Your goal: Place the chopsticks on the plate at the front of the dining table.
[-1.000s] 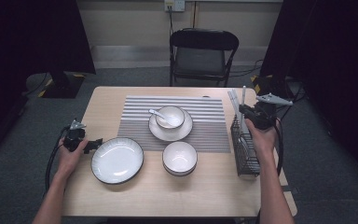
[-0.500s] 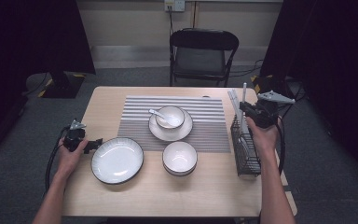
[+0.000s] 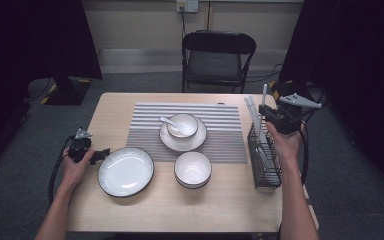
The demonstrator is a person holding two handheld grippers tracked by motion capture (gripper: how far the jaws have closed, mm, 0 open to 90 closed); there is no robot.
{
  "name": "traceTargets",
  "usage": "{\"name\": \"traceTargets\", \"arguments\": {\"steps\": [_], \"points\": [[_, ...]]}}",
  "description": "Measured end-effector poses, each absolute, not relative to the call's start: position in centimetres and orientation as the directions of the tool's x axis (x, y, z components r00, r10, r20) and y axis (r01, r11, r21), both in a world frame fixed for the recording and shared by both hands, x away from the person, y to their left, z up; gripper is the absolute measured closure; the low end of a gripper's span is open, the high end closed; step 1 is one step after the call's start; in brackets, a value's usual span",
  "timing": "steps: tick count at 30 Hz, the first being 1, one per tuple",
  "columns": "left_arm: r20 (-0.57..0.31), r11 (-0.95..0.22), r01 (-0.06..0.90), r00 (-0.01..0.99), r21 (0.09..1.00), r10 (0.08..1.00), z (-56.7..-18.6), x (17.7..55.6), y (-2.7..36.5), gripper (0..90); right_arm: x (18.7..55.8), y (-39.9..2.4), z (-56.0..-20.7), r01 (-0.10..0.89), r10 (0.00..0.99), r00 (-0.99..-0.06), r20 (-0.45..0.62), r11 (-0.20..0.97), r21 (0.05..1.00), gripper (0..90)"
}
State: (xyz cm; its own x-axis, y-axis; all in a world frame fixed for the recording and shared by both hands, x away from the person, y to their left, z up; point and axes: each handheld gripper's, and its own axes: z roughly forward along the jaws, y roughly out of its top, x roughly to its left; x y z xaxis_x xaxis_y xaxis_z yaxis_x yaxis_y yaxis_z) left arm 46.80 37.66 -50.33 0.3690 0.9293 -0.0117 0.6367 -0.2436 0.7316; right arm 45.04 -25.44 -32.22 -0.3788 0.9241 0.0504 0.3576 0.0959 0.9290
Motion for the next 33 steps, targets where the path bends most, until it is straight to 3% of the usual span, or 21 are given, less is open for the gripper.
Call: {"name": "traceTargets", "arguments": {"steps": [33], "points": [[-0.011,-0.244,0.637,0.37,0.731,0.929,-50.3,46.8,37.7,9.3,45.0,-24.1,-29.1,0.287,0.915,-0.403,0.001,0.126,0.95,85.7]]}}
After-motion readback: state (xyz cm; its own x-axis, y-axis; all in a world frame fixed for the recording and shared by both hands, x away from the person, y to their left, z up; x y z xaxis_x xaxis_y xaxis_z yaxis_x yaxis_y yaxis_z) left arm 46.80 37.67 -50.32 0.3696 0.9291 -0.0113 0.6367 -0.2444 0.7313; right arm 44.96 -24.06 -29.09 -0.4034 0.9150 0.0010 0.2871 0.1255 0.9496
